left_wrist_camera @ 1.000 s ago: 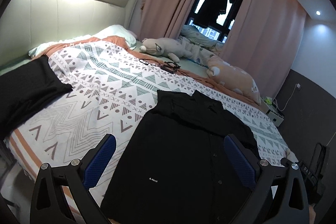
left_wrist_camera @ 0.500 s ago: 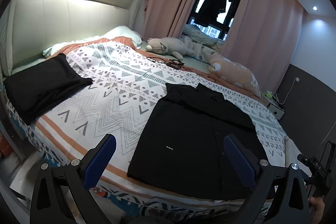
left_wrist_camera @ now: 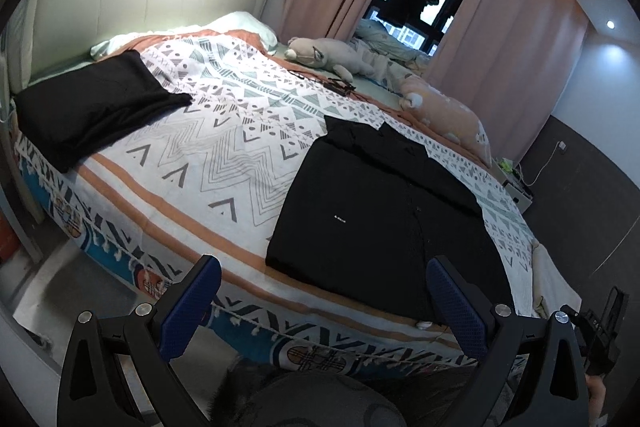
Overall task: Fold large clothes
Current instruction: 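Smooth the folded shirt with the right tool, then withdraw both tools, then grasp the end of the folded black shirt with both tools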
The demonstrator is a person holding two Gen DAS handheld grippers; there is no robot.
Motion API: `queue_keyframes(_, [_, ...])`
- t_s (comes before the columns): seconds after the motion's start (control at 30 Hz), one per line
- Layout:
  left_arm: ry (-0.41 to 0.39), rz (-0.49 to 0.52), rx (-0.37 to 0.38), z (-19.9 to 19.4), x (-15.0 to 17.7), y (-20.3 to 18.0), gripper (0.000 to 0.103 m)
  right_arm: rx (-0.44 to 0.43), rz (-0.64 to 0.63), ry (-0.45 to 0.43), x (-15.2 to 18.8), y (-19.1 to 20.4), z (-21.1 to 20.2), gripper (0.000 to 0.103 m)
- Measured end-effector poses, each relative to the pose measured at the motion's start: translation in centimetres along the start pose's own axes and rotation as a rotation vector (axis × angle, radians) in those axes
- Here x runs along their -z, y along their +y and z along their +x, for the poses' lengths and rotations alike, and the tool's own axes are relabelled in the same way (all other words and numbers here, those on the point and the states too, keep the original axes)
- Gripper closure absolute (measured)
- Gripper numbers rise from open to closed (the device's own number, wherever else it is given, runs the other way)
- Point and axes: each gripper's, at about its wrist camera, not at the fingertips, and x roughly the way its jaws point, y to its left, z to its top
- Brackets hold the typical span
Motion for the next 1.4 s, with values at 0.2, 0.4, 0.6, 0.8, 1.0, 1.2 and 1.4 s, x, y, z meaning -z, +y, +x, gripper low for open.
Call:
queue_keyframes(0.2, [0.07,-0.079,0.005,2.4,0.4,3.1,0.023,-0.051,0.075,0.061,0.7,-3.6,2.2,0.025])
queue_keyframes(0.4, [0.133,-0.144,-0.005,6.2,0.6,5.2,0.033,-0.105,0.142,0.144,1.3,-5.4,6.0,0.035])
queue_keyframes(0.6, [0.216,-0.224,0.01,10.2,1.0,6.8,0.038,-0.148,0.177,0.207,1.9,-6.2,9.2,0.042])
queue_keyframes(0.8, [0.291,-0.28,0.054,13.3,1.3,7.3,0.046,-0.207,0.196,0.267,2.1,-6.1,10.9,0.062])
queue_keyframes(1.0, [0.315,-0.339,0.051,14.5,1.5,7.5,0.047,-0.291,0.214,0.232,0.7,-5.7,10.1,0.062])
queue_keyframes(1.2, [0.342,-0.39,0.13,15.4,1.5,7.0,0.047,-0.301,0.209,0.268,1.2,-5.6,12.4,0.062])
queue_keyframes(1.4, [0.333,-0.431,0.149,16.3,1.4,6.8,0.048,-0.332,0.234,0.265,1.1,-5.4,14.0,0.062])
